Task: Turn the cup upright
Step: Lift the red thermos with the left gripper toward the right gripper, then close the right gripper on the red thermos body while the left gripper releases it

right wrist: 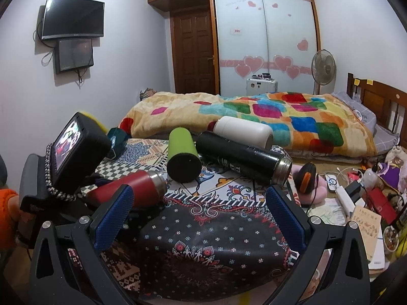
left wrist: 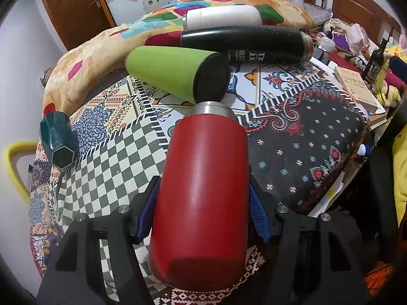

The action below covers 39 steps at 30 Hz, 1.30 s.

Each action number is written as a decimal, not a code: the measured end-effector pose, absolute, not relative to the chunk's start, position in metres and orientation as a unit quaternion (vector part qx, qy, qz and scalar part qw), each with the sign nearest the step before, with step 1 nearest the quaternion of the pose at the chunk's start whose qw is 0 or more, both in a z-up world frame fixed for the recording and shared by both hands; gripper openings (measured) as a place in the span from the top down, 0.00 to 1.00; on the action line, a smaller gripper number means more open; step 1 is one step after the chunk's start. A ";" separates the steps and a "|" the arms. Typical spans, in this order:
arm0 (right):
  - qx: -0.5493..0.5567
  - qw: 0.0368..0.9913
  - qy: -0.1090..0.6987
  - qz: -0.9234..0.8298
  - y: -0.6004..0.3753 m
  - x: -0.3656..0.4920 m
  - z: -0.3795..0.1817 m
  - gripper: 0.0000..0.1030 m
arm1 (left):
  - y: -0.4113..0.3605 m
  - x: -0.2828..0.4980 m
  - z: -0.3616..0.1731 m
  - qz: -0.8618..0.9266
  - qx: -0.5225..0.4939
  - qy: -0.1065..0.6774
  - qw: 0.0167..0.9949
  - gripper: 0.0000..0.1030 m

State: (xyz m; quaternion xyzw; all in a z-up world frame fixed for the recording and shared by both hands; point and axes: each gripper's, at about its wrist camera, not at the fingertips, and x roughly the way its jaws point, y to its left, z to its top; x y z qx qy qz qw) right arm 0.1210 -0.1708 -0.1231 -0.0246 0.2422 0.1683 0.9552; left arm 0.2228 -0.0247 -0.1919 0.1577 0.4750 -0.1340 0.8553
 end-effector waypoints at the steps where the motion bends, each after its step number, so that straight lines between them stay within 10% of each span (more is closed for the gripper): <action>1: -0.027 0.956 0.242 0.166 -0.170 0.121 -0.124 0.00 | -0.025 0.224 -0.193 -0.133 0.156 0.475 0.856 0.37; 39: -0.053 0.866 0.387 0.311 -0.077 0.186 -0.156 0.15 | 0.105 0.203 -0.179 -0.111 0.009 0.399 0.910 0.30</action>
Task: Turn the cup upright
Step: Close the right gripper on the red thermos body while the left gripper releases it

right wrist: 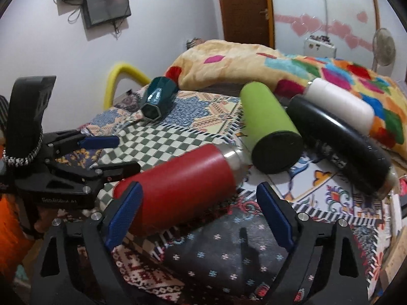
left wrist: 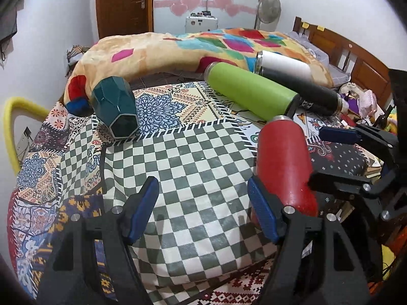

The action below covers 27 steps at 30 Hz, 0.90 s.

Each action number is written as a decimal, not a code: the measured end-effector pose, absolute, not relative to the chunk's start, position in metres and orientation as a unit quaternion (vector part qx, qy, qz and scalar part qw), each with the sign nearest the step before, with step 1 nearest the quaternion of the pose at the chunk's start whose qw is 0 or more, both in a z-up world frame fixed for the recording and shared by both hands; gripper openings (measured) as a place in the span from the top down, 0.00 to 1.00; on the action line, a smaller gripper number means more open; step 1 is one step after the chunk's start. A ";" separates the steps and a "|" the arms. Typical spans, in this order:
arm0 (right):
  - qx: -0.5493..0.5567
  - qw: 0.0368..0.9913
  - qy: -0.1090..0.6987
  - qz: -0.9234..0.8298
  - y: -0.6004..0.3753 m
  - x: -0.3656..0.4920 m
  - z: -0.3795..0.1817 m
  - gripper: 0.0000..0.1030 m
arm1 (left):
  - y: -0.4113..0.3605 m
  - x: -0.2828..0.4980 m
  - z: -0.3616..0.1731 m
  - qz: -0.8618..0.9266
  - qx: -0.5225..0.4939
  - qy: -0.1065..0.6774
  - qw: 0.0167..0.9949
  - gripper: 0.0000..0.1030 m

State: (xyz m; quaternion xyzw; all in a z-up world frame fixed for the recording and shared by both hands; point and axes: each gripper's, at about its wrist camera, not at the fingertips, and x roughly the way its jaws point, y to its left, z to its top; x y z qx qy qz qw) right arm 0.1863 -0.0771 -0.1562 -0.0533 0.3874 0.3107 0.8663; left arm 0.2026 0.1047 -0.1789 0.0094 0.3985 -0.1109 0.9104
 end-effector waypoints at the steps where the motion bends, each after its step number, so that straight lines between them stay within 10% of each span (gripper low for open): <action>1: -0.055 0.862 0.394 0.314 -0.077 0.187 -0.156 0.15 | 0.104 0.200 -0.178 -0.117 0.006 0.395 0.911 0.30; 27: -0.049 0.768 0.534 0.351 -0.047 0.227 -0.184 0.22 | 0.091 0.186 -0.188 -0.093 0.019 0.385 0.918 0.30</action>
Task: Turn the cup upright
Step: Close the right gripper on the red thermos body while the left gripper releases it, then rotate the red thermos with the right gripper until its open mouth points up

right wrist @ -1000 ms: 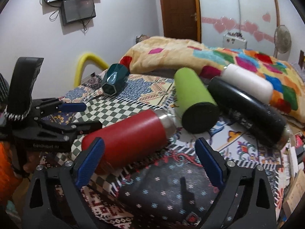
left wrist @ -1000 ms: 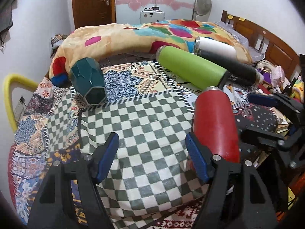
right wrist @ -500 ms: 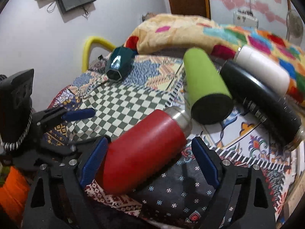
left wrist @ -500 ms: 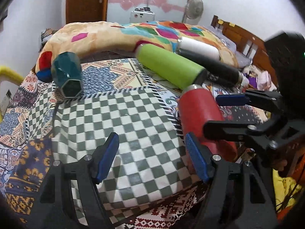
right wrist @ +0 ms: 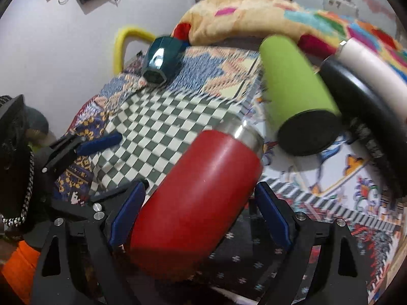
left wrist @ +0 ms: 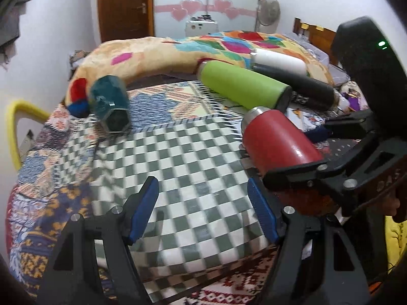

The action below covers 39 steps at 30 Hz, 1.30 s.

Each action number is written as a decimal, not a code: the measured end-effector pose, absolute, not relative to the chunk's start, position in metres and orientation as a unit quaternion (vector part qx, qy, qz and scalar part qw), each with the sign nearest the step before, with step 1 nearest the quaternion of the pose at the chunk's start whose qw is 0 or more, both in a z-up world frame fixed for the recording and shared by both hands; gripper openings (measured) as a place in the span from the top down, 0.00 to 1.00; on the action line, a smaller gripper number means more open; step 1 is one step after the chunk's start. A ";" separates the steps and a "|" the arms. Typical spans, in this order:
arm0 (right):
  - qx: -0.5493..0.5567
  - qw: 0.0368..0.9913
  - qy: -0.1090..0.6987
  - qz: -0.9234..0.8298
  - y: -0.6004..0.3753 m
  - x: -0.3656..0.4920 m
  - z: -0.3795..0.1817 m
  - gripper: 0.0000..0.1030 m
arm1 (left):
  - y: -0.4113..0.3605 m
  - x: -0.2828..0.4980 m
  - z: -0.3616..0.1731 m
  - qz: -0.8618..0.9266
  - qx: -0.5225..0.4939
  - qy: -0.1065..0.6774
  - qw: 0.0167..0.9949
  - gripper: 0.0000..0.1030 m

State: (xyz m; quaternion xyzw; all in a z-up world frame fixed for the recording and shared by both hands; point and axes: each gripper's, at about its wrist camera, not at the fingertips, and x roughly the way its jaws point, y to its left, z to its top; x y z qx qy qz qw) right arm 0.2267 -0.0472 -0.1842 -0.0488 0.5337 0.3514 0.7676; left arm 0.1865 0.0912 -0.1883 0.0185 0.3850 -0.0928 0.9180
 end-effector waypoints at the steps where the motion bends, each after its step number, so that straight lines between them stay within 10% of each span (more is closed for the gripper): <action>1: -0.052 0.761 0.542 0.354 -0.042 0.228 -0.188 0.28 | 0.096 0.185 -0.189 -0.089 0.016 0.385 0.919 0.30; 6: -0.108 0.772 0.523 0.344 -0.023 0.226 -0.190 0.42 | 0.119 0.180 -0.190 -0.070 -0.004 0.385 0.920 0.30; 39: -0.091 0.854 0.347 0.377 -0.074 0.178 -0.144 0.43 | 0.102 0.225 -0.174 -0.094 -0.025 0.392 0.915 0.29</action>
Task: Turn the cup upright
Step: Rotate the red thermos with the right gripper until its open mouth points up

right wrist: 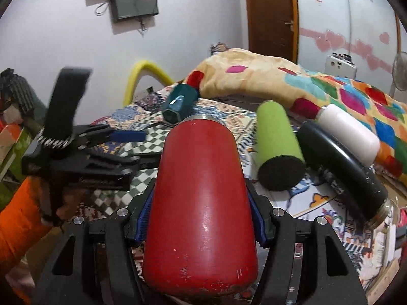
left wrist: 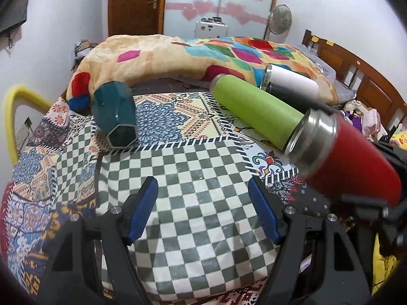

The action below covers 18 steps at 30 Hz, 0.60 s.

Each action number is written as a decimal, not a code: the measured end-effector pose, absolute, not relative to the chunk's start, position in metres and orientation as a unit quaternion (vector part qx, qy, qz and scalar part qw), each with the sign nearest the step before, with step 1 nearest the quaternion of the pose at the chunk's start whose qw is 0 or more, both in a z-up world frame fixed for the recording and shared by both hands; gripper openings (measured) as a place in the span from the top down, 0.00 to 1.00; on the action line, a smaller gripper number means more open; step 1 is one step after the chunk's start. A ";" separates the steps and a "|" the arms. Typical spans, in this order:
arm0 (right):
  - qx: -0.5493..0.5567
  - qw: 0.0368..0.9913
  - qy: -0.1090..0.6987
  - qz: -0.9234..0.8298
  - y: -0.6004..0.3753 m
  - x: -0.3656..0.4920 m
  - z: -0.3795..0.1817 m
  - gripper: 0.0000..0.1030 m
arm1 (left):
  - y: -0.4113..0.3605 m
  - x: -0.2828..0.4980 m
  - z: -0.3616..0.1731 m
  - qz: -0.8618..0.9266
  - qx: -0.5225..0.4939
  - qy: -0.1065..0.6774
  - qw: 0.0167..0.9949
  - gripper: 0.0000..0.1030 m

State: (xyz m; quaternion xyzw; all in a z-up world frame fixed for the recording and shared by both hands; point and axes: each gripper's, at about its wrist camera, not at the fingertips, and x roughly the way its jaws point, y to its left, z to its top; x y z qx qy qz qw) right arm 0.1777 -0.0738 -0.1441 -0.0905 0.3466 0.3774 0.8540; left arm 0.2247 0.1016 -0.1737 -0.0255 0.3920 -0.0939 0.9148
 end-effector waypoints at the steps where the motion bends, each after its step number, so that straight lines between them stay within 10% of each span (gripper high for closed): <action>1: -0.093 0.853 0.344 0.380 -0.074 0.176 -0.145 0.43 | 0.101 0.227 -0.174 -0.101 -0.027 0.394 0.913 0.29; 18: -0.115 0.849 0.340 0.388 -0.066 0.179 -0.157 0.43 | 0.106 0.225 -0.157 -0.120 -0.055 0.382 0.915 0.30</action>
